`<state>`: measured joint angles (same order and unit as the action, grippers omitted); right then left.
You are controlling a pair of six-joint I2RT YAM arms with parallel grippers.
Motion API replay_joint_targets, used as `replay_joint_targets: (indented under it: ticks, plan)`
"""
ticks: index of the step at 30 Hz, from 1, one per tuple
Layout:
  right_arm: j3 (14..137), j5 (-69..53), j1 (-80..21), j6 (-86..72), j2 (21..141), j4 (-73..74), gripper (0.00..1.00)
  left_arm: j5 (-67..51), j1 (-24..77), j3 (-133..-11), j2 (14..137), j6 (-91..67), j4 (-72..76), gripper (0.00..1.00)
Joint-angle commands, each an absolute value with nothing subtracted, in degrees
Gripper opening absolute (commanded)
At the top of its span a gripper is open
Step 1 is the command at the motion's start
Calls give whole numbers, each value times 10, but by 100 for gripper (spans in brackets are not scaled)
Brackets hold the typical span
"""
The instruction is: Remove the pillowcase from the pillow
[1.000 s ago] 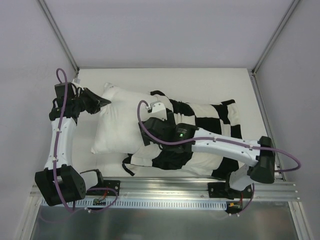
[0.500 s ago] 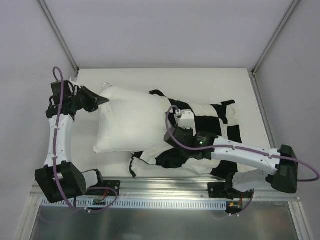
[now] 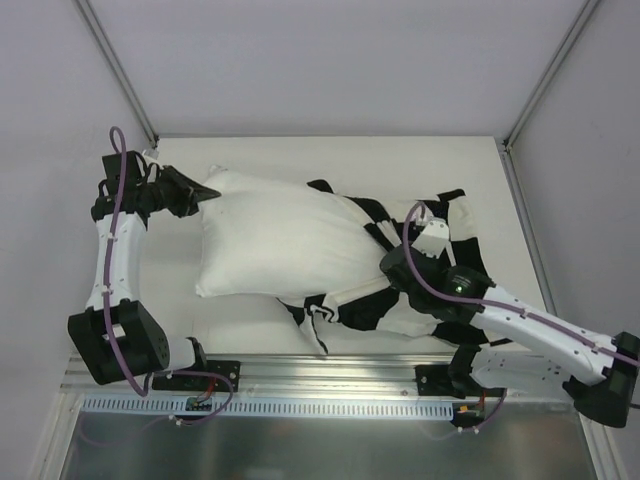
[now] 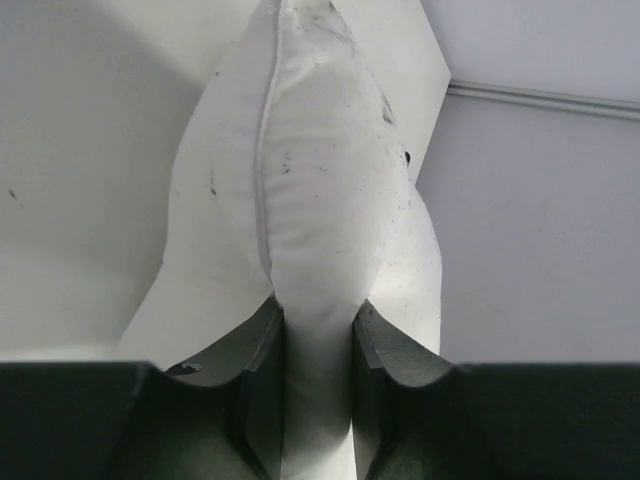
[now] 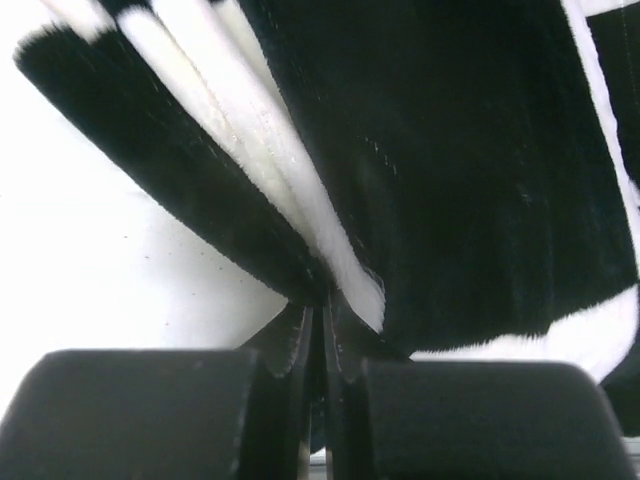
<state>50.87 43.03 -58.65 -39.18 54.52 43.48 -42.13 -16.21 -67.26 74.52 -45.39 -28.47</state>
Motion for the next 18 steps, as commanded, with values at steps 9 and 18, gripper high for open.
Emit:
replay_joint_targets:
  ticks: [9, 18]
  plan:
    - [570, 391, -509, -263, 695, 401, 1, -168, -49, -822, 687, -231, -385, 99]
    - [590, 344, -462, -229, 702, 370, 1, -25, 12, -610, 460, -314, -503, 99]
